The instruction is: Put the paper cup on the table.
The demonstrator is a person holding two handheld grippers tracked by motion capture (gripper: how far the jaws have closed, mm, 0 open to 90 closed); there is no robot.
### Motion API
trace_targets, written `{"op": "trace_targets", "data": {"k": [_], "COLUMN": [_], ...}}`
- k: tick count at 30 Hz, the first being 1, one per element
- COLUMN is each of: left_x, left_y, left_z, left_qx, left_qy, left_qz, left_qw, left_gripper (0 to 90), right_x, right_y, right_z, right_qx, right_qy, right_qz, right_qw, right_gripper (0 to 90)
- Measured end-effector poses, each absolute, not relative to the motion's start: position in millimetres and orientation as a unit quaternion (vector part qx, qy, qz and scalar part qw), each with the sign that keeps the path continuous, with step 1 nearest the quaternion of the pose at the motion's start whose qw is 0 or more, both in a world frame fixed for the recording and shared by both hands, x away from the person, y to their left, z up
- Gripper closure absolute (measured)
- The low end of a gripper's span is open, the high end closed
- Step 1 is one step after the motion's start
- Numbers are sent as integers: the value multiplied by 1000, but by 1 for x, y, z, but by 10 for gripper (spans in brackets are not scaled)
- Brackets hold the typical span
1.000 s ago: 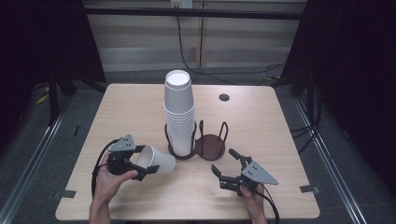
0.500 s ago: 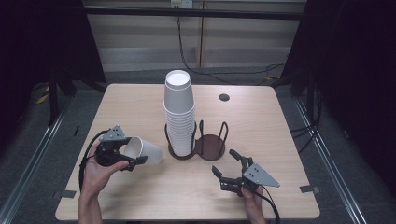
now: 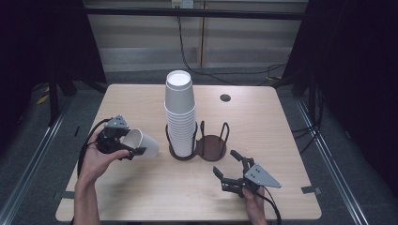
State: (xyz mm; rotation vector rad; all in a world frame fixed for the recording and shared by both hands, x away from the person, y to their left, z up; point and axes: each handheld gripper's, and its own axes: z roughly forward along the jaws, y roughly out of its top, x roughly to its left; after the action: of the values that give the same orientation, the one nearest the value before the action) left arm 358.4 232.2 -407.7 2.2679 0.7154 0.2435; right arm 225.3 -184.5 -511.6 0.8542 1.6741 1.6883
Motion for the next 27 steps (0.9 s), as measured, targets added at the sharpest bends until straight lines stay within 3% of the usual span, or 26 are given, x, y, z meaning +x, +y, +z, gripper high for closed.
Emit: {"op": "trace_targets", "data": {"k": [14, 27], "left_x": [389, 403], "left_y": [220, 215], "left_z": [-402, -400], "left_qx": [916, 925], "left_qy": [263, 265], "left_qz": [101, 95], "left_qw": [286, 256], "left_gripper": [94, 92], "right_x": [225, 225], "right_y": [-184, -184], "right_z": [-512, -512], "right_qx": [323, 322], "right_qy": [631, 632], "right_qz": [637, 637], "right_qw": [302, 302], "right_gripper": [134, 132]}}
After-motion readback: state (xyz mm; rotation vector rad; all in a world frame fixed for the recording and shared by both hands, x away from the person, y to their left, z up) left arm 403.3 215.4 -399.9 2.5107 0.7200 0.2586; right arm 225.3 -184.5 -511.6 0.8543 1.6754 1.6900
